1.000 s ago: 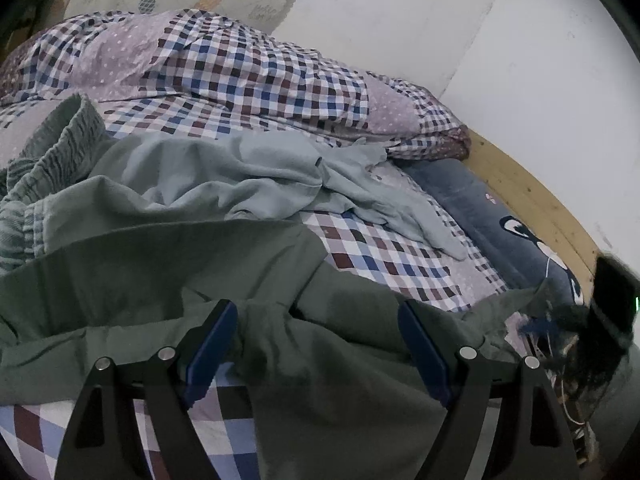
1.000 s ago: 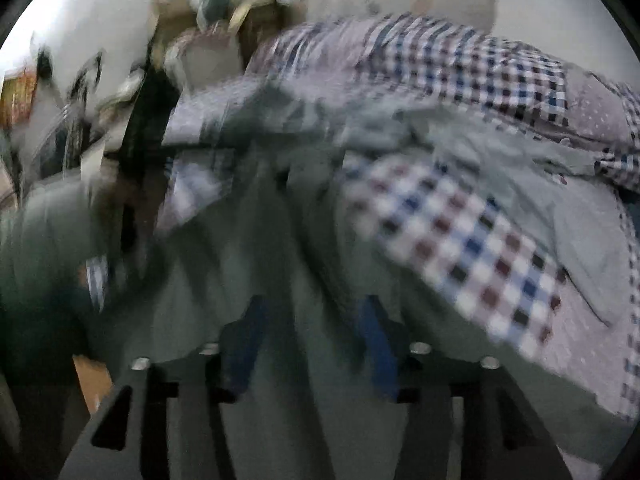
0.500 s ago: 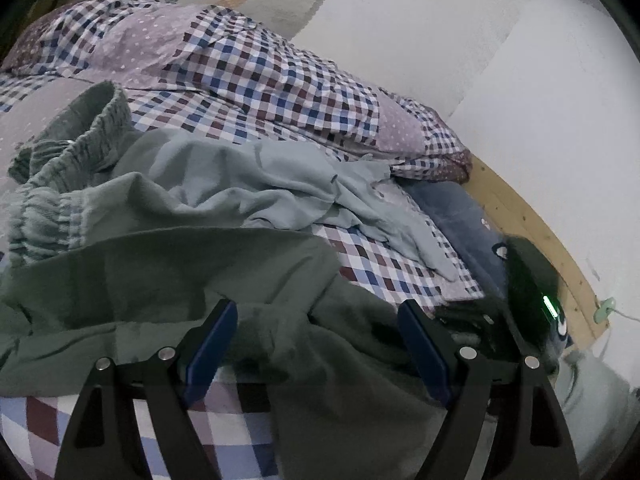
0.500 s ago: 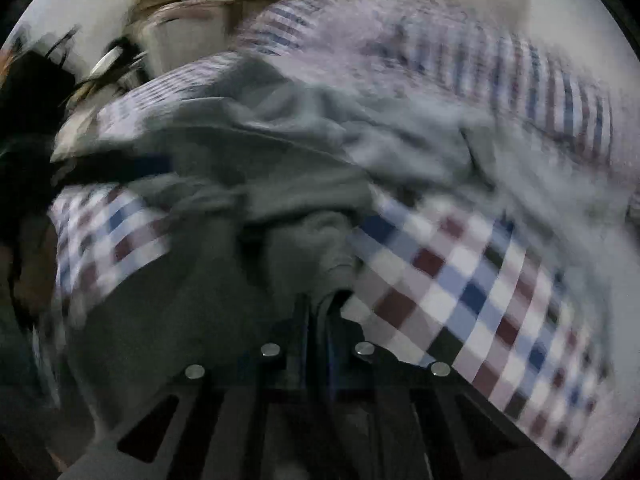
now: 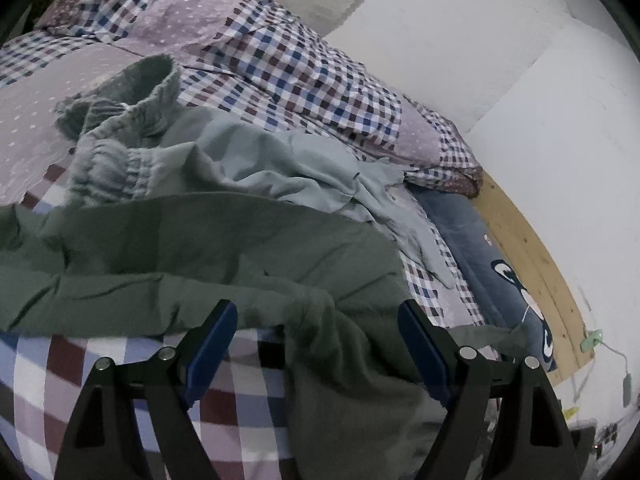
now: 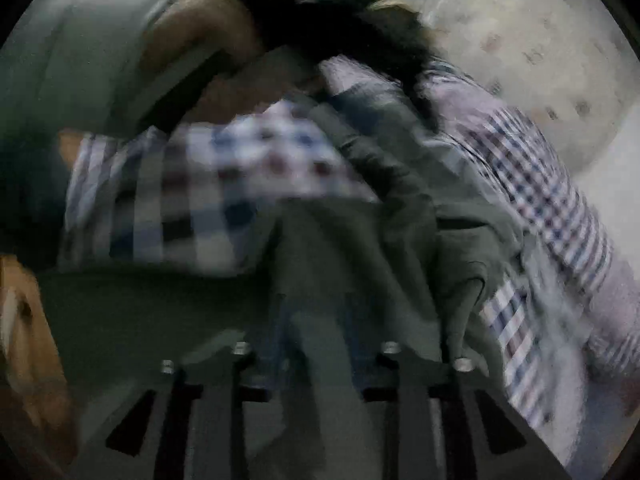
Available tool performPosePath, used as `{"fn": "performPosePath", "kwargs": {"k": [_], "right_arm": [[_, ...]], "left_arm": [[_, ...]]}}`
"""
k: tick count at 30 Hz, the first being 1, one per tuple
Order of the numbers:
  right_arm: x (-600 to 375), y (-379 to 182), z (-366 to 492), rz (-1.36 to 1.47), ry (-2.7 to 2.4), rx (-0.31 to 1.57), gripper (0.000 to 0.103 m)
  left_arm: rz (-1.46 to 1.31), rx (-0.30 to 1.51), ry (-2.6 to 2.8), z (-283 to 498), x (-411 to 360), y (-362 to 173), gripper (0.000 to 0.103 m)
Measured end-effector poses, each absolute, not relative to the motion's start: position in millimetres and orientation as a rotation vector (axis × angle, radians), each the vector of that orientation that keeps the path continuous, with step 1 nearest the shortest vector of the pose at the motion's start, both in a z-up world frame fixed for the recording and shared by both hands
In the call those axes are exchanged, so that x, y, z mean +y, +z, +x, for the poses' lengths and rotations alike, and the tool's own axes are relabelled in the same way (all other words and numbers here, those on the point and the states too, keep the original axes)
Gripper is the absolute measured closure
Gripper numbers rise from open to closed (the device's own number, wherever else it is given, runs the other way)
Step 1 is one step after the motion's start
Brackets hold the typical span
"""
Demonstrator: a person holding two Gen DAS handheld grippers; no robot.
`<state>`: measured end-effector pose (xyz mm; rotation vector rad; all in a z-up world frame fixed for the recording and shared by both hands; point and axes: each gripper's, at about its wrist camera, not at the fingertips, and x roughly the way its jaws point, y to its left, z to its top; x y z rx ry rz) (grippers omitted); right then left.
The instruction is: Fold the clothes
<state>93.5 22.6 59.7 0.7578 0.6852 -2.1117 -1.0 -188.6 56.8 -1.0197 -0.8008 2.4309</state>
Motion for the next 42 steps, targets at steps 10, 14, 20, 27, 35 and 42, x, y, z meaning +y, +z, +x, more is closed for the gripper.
{"fn": "performPosePath", "kwargs": {"k": [10, 14, 20, 27, 35, 42], "right_arm": [[144, 38, -83, 1.202, -2.152, -0.509, 0.042], [118, 23, -112, 1.301, -2.083, -0.426, 0.043], [49, 45, -62, 1.121, -2.146, 0.050, 0.068], [-26, 56, 67, 0.737, -2.120, 0.648, 0.068], [-69, 17, 130, 0.665, -1.976, 0.864, 0.067], [-7, 65, 86, 0.653, -2.167, 0.546, 0.058]], "left_arm": [[-0.966, -0.894, 2.340, 10, -187, 57, 0.018], [-0.968, -0.890, 2.297, 10, -182, 56, 0.018], [-0.947, -0.911, 2.253, 14, -186, 59, 0.018], [-0.947, -0.972, 2.207, 21, -199, 56, 0.018], [-1.106, -0.851, 2.260, 26, -184, 42, 0.018], [-1.065, -0.776, 2.318, 31, -179, 49, 0.021]]}}
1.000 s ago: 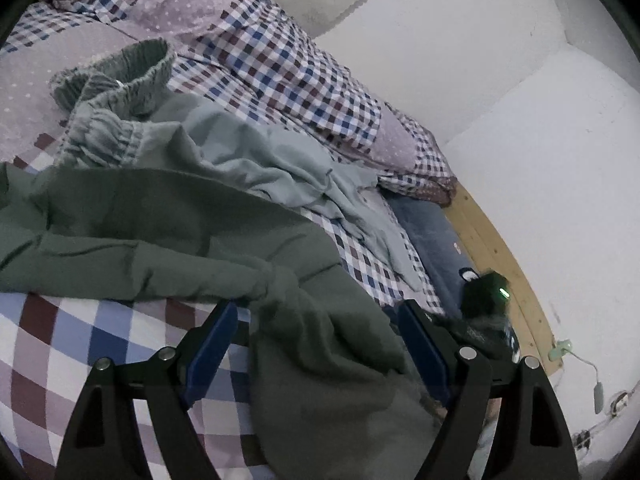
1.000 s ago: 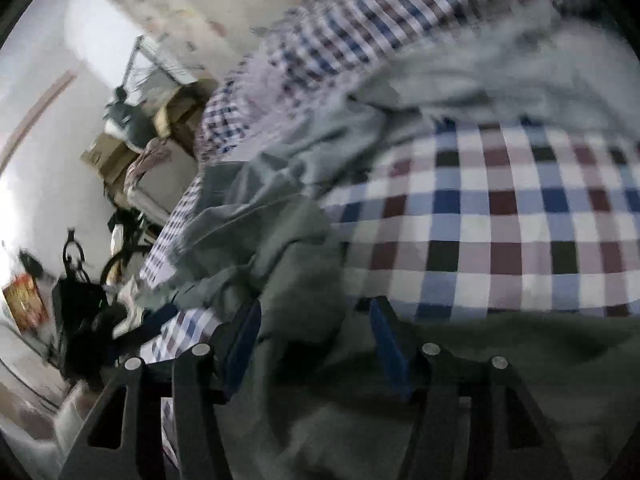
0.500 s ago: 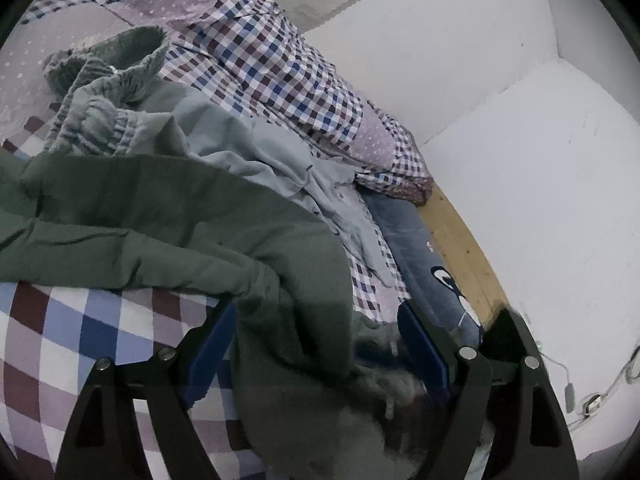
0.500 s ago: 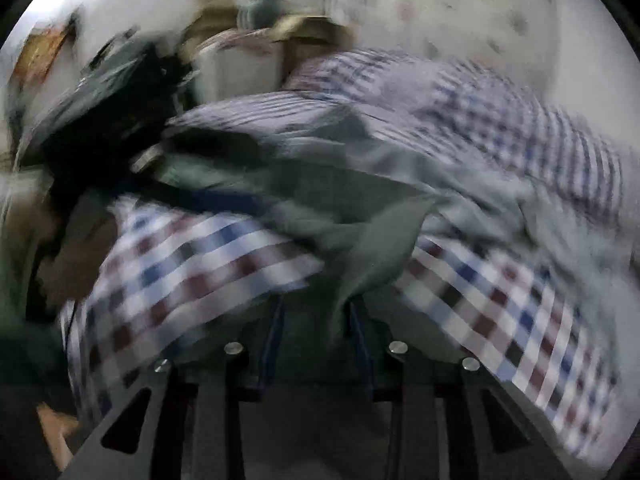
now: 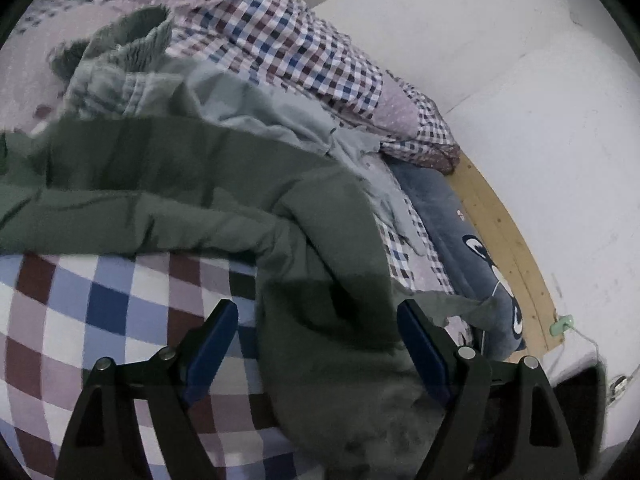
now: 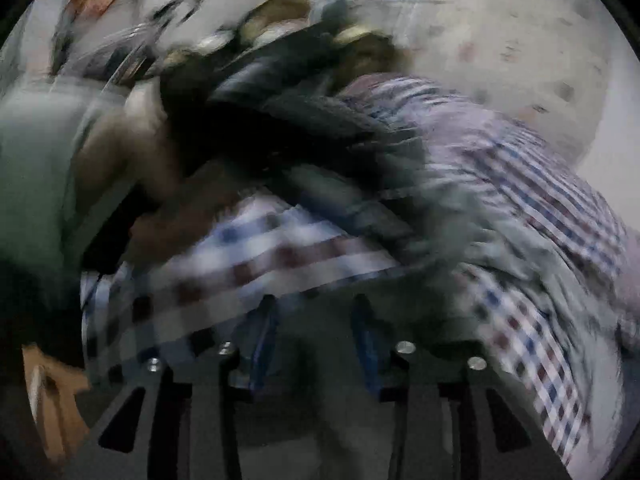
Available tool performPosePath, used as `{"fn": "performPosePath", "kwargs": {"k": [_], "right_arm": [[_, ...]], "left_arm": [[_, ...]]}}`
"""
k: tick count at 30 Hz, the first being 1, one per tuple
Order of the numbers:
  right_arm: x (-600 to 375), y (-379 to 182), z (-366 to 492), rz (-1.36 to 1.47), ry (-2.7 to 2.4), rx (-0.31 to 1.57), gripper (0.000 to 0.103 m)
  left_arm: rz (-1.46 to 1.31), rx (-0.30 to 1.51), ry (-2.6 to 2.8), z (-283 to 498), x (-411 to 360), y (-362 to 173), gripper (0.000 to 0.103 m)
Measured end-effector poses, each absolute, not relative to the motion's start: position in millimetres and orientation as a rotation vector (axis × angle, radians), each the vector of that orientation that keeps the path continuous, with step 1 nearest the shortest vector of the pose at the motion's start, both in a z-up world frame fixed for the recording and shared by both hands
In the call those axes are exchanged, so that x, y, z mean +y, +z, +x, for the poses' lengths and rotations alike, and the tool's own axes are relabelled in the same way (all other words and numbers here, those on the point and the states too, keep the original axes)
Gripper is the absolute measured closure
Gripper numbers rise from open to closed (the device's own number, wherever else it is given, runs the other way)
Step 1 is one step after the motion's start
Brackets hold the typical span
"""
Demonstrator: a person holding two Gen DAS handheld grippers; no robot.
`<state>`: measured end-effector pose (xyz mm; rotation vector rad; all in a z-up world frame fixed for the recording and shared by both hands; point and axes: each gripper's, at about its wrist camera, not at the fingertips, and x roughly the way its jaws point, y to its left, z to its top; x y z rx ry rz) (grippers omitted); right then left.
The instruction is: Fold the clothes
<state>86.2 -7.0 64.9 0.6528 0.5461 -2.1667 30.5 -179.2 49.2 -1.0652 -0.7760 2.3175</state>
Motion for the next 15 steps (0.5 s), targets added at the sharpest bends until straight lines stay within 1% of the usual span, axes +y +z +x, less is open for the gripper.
{"fn": "performPosePath", "kwargs": {"k": [1, 3, 6, 10, 13, 14, 15], "right_arm": [[8, 71, 79, 0.658, -2.202, 0.490, 0.058], [32, 81, 64, 0.672, -2.257, 0.386, 0.058], [73, 91, 52, 0.694, -2.327, 0.241, 0.058], [115, 103, 47, 0.717, -2.393, 0.163, 0.058], [138, 109, 45, 0.715, -2.437, 0.124, 0.058], [146, 111, 45, 0.715, -2.449, 0.112, 0.058], [152, 111, 45, 0.718, -2.462, 0.101, 0.058]], "left_arm": [[-1.040, -0.716, 2.359, 33, -177, 55, 0.022], [-0.964, -0.527, 2.468, 42, -168, 70, 0.022], [-0.733, -0.029, 2.611, 71, -132, 93, 0.022], [-0.409, 0.608, 2.580, 111, -79, 97, 0.022], [-0.280, 0.996, 2.475, 127, -44, 81, 0.022], [-0.266, 1.084, 2.440, 129, -35, 75, 0.022], [-0.263, 1.134, 2.418, 129, -30, 71, 0.024]]}}
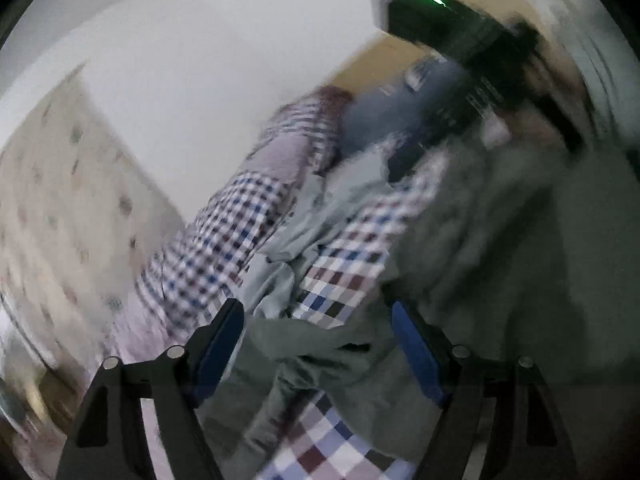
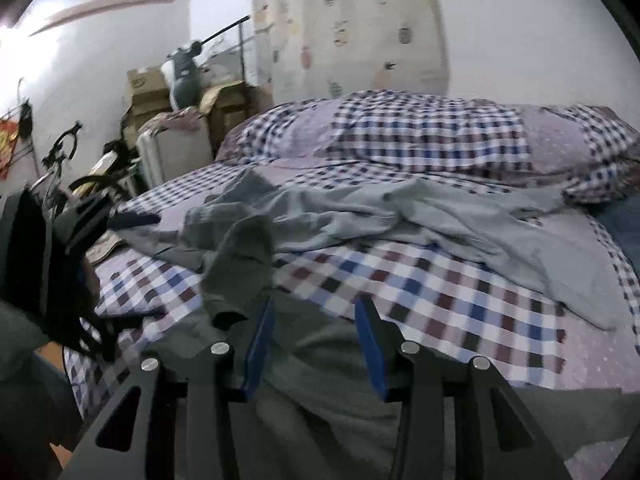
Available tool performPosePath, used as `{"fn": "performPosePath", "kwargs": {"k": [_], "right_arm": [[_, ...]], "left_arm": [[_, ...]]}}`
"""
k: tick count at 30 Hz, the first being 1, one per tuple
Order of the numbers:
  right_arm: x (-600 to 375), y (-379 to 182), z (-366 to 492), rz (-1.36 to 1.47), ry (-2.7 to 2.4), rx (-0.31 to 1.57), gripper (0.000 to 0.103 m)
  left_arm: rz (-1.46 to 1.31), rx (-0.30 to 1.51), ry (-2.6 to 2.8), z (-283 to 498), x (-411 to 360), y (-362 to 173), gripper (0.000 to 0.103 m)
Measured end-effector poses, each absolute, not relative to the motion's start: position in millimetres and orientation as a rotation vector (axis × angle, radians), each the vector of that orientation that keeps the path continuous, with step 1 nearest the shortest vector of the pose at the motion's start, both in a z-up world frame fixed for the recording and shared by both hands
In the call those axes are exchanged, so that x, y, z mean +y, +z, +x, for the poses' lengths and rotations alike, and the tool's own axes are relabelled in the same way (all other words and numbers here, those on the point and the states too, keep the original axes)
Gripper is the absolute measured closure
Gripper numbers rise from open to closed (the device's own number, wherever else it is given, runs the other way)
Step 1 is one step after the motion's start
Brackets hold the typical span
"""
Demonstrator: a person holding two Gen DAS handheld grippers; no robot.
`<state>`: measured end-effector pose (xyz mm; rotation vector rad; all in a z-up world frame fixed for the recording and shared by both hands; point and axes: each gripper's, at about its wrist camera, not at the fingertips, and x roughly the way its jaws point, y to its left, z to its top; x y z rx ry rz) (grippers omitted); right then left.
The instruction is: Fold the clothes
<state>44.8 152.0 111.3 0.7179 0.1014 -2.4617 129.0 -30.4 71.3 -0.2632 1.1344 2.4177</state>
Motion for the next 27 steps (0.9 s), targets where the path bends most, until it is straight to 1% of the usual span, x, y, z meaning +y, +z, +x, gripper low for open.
{"fn": "performPosePath", "kwargs": {"k": [2, 3, 5, 7, 12, 14, 16, 17, 18, 19, 20, 21, 22, 24, 27], "right_arm": [[160, 111, 44, 0.731, -2.480, 0.098, 0.058], [164, 110, 43, 0.741, -2.488, 0.100, 0.058], [170, 107, 42, 0.769, -2.500, 0.121, 0.058], [175, 104, 42, 0.799, -2.504, 0.162, 0.058], [199, 99, 45, 0.916, -2.451, 0.279, 0.058], [209, 93, 43, 0.964, -2.421, 0.276, 0.057], [217, 85, 41, 1.009, -2.393, 0.251, 0.057], [219, 80, 37, 1.026, -2.390, 0.237, 0.056], [220, 74, 34, 1.047, -2.389, 0.229, 0.056], [222, 69, 30, 1.068, -2.390, 0.223, 0.056], [223, 64, 27, 1.090, -2.395, 0.222, 0.056], [225, 61, 24, 1.107, -2.399, 0.216, 0.056], [227, 59, 22, 1.113, -2.404, 0.200, 0.056], [232, 58, 17, 1.124, -2.417, 0.154, 0.056], [236, 58, 7, 1.148, -2.438, 0.061, 0.056]], "left_arm": [[-0.260, 1.220, 2.383, 128, -22, 64, 0.027], [-0.263, 1.260, 2.370, 126, -18, 61, 0.032], [-0.279, 1.353, 2.357, 120, -11, 54, 0.038], [-0.293, 1.392, 2.349, 112, -7, 51, 0.039], [-0.315, 1.424, 2.306, 103, 0, 43, 0.039], [-0.367, 1.422, 2.281, 97, 2, 36, 0.039], [-0.431, 1.414, 2.250, 90, 3, 27, 0.042], [-0.464, 1.402, 2.230, 89, 4, 24, 0.052], [-0.493, 1.388, 2.212, 90, 4, 22, 0.058], [-0.522, 1.373, 2.193, 91, 4, 20, 0.069], [-0.543, 1.357, 2.179, 93, 3, 20, 0.074], [-0.565, 1.328, 2.165, 96, 1, 20, 0.078], [-0.587, 1.294, 2.149, 99, -2, 21, 0.079], [-0.620, 1.240, 2.137, 103, -8, 19, 0.088], [-0.657, 1.172, 2.127, 108, -16, 16, 0.092]]}}
